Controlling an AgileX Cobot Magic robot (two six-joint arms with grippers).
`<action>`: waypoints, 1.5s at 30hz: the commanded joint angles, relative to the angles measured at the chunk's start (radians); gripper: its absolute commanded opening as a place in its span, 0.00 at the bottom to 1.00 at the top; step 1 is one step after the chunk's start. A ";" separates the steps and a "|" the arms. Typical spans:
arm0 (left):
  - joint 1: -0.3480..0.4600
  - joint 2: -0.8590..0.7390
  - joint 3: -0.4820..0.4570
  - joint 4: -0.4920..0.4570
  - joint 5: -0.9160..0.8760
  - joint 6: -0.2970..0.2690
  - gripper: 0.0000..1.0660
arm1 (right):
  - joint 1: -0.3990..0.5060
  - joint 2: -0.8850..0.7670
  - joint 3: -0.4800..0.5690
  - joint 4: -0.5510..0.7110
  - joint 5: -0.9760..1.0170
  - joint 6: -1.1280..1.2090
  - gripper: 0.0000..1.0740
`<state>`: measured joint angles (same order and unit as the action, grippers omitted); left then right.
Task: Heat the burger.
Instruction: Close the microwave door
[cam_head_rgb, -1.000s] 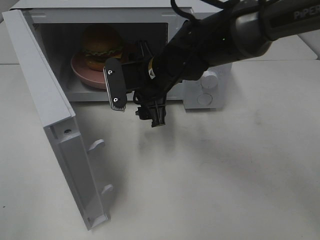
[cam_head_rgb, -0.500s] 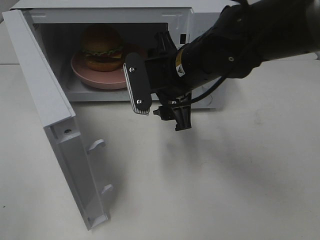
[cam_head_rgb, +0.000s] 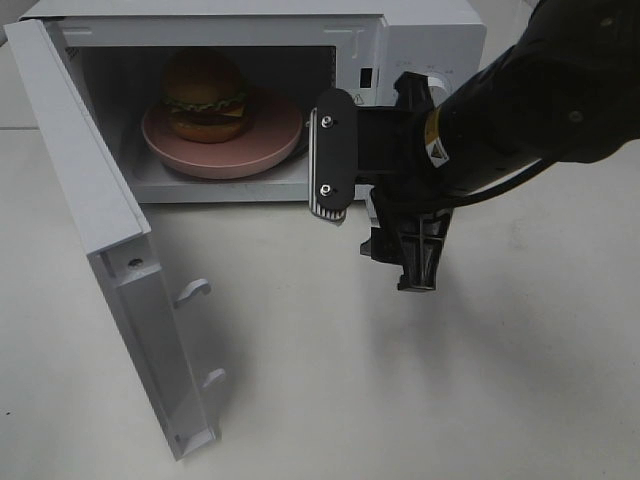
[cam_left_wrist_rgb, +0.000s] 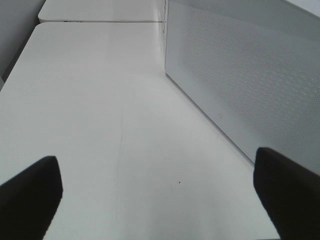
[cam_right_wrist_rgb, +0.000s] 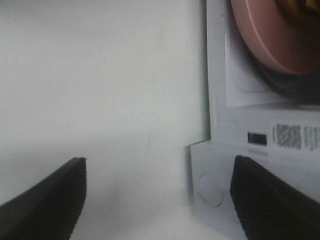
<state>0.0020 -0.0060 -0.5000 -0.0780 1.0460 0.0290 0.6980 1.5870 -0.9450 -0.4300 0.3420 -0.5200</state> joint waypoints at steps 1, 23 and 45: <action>0.002 -0.019 0.003 -0.003 -0.009 -0.003 0.92 | 0.002 -0.039 0.018 -0.002 0.100 0.146 0.71; 0.002 -0.019 0.003 -0.003 -0.009 -0.003 0.92 | 0.002 -0.239 0.025 0.135 0.661 0.656 0.71; 0.002 -0.019 0.003 -0.003 -0.009 -0.003 0.92 | -0.266 -0.658 0.126 0.258 0.766 0.656 0.71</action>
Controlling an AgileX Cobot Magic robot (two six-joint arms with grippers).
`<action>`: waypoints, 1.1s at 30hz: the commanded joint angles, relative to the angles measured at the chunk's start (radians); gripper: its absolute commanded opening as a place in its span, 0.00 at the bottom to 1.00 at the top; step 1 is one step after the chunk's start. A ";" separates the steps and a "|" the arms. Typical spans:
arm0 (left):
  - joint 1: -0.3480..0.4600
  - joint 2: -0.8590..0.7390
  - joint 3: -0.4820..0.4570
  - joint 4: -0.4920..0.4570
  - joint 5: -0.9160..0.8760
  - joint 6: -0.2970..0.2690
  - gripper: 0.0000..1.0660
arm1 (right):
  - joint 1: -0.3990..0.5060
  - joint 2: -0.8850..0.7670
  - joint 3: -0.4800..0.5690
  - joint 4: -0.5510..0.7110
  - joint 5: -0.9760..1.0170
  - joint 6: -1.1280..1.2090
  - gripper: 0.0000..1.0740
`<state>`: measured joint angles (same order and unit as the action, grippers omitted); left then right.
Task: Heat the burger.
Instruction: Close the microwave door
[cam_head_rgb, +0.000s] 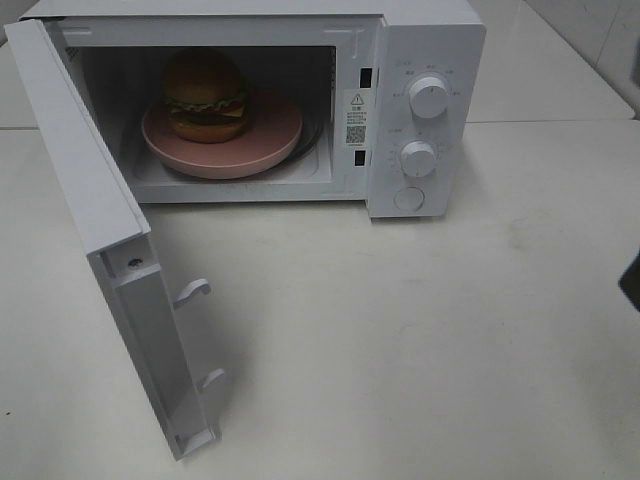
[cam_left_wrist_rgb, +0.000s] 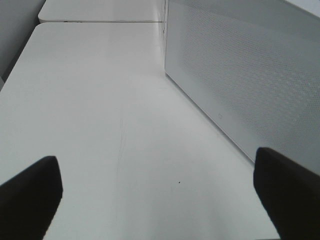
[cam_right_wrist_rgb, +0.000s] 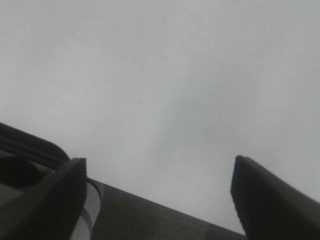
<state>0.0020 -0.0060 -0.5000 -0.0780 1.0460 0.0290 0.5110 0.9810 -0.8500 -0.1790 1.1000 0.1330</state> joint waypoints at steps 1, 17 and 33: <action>0.002 -0.019 0.003 -0.003 -0.009 -0.003 0.92 | -0.079 -0.052 0.031 0.007 0.008 0.003 0.71; 0.002 -0.019 0.003 -0.003 -0.009 -0.003 0.92 | -0.196 -0.576 0.275 0.000 -0.043 0.003 0.71; 0.002 -0.019 0.003 -0.003 -0.009 -0.003 0.92 | -0.305 -0.999 0.343 0.006 -0.062 0.000 0.70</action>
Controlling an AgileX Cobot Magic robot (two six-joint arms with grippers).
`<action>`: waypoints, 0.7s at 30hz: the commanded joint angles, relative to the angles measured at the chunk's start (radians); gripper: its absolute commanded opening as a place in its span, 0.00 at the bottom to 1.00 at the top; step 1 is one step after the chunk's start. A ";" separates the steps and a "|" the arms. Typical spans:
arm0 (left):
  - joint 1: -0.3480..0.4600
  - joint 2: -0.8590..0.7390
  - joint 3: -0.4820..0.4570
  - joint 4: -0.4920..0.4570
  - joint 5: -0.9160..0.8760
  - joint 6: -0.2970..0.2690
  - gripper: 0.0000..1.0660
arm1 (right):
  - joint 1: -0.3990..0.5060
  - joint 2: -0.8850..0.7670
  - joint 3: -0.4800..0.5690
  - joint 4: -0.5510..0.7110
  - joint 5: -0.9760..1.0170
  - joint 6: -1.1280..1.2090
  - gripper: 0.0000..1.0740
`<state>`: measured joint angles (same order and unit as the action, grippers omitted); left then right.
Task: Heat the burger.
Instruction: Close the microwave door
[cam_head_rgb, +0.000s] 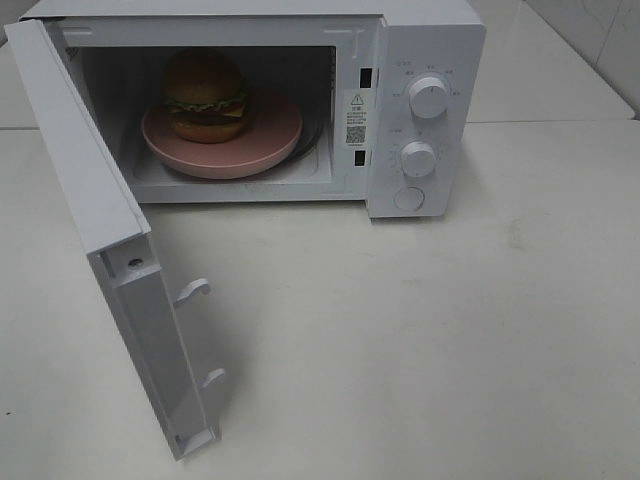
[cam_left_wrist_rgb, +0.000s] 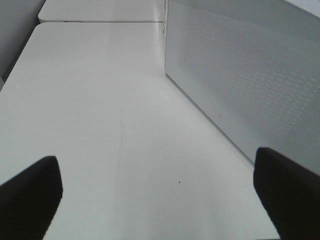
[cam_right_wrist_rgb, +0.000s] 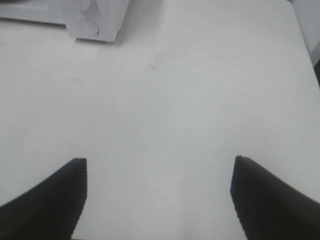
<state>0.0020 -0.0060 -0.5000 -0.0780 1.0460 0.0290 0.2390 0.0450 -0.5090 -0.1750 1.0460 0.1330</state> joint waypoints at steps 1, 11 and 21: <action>0.002 -0.019 0.003 -0.003 -0.009 -0.003 0.92 | -0.042 -0.080 0.002 0.001 -0.008 0.000 0.70; 0.002 -0.018 0.003 -0.002 -0.009 -0.003 0.92 | -0.051 -0.077 0.002 -0.002 -0.008 0.000 0.70; 0.002 -0.018 0.003 -0.002 -0.009 -0.003 0.92 | -0.051 -0.077 0.002 -0.002 -0.008 0.000 0.70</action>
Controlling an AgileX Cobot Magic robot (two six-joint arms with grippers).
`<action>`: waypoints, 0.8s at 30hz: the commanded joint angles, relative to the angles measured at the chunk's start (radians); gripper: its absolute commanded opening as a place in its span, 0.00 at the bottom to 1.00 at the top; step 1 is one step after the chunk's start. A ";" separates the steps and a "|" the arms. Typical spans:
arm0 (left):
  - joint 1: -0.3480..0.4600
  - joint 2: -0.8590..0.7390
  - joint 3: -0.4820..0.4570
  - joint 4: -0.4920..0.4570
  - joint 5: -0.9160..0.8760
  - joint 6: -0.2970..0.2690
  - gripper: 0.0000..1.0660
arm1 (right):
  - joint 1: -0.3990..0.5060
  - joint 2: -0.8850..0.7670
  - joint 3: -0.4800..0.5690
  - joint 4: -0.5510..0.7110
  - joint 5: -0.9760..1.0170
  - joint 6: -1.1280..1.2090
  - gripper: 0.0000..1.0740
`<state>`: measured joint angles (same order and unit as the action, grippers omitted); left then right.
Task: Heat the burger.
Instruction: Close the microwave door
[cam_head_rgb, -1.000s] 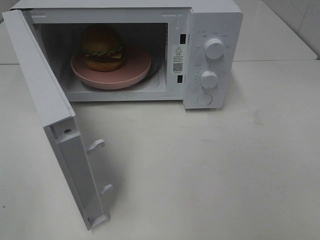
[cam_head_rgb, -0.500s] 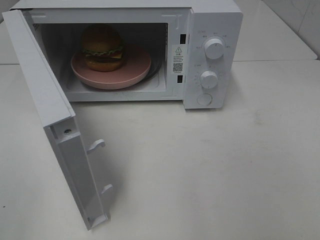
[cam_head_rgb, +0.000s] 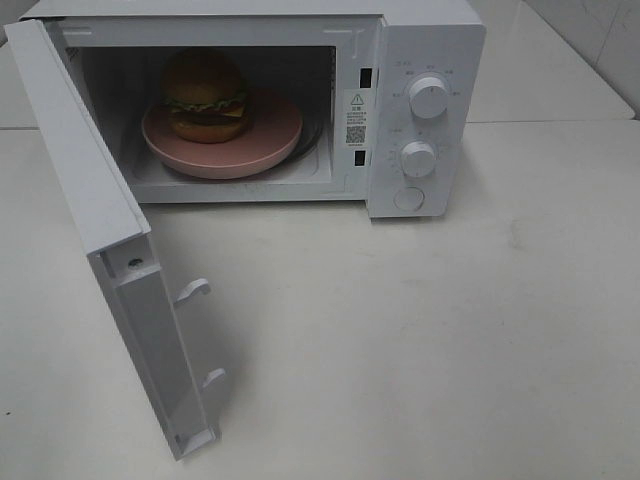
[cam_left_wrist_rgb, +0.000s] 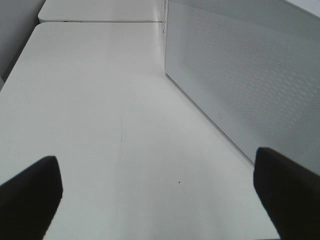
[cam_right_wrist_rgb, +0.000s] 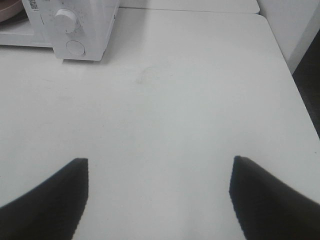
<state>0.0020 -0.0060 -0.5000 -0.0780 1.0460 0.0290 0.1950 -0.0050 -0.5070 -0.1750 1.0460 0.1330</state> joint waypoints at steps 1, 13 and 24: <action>0.002 -0.018 0.003 -0.002 -0.009 -0.003 0.92 | -0.007 -0.027 0.000 -0.002 -0.008 0.000 0.70; 0.002 -0.018 0.003 -0.002 -0.009 -0.003 0.92 | -0.007 -0.027 0.000 -0.002 -0.008 -0.001 0.70; 0.002 -0.018 0.003 -0.002 -0.009 -0.003 0.92 | -0.007 -0.027 0.000 -0.002 -0.008 0.000 0.70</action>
<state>0.0020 -0.0060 -0.5000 -0.0780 1.0460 0.0290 0.1950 -0.0050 -0.5070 -0.1750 1.0460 0.1330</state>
